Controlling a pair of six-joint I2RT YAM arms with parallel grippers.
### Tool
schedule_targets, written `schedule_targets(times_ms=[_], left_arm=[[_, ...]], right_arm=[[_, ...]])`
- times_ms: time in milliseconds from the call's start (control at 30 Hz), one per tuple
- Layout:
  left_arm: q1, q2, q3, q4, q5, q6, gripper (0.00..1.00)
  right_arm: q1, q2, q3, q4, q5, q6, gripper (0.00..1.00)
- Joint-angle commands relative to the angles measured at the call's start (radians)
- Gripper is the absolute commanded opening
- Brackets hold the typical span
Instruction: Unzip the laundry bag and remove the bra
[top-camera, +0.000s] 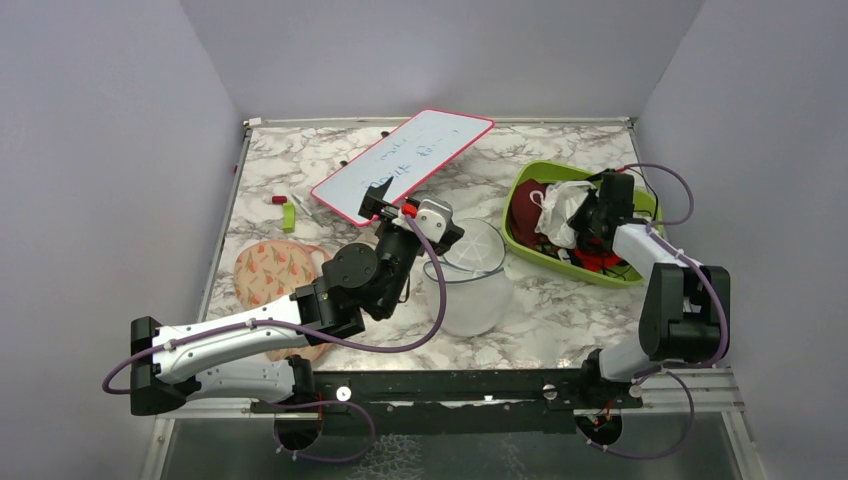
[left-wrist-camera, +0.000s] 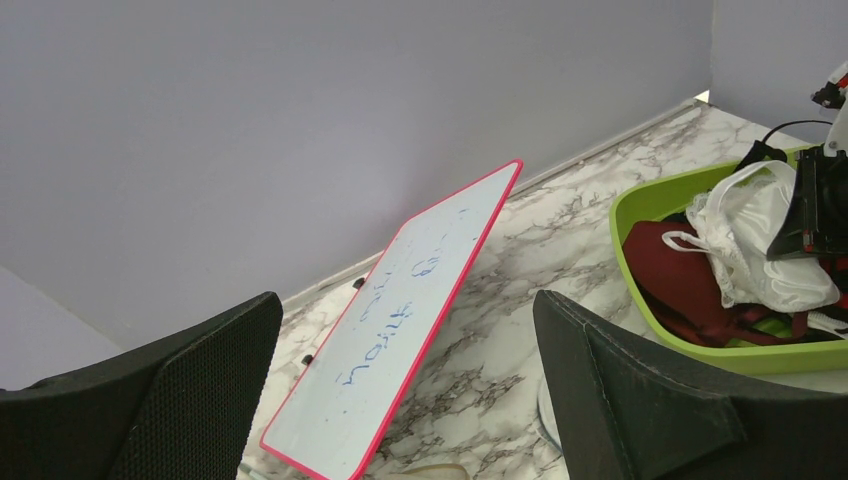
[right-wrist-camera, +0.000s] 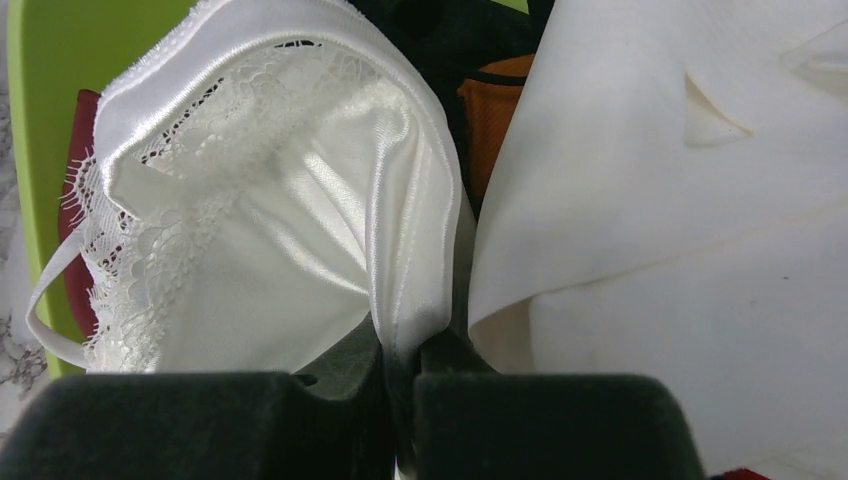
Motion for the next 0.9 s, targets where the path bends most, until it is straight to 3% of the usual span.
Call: schedule_targets(times_ms=[0,167,300,467,533,700,867], left_arm=[[0.002,-0.005,0.016,0.008,0.015,0.0,0.92],[0.002,-0.004,0.016,0.007,0.016,-0.001,0.92],[0.003,-0.001,0.014,0.006,0.015,-0.003,0.92],[0.003,0.001,0.015,0.005,0.017,-0.003,0.92],[0.003,0.001,0.016,0.005,0.017,-0.003,0.92],[0.003,0.003,0.015,0.007,0.015,-0.001,0.92],[0.003,0.015,0.012,0.011,0.015,0.001,0.94]], right_arm=[[-0.007,-0.026,-0.026,0.008,-0.006,-0.007,0.01],[-0.007,-0.099,-0.029,-0.016,-0.011,-0.029,0.15],[-0.007,-0.174,-0.032,-0.035,0.003,-0.038,0.2],[-0.007,-0.279,-0.026,-0.057,0.023,-0.046,0.53],[-0.007,-0.323,-0.026,-0.056,0.039,-0.048,0.62],[-0.007,-0.415,-0.009,-0.063,0.036,-0.085,0.69],[-0.006,-0.459,0.015,-0.042,-0.102,-0.144,0.73]])
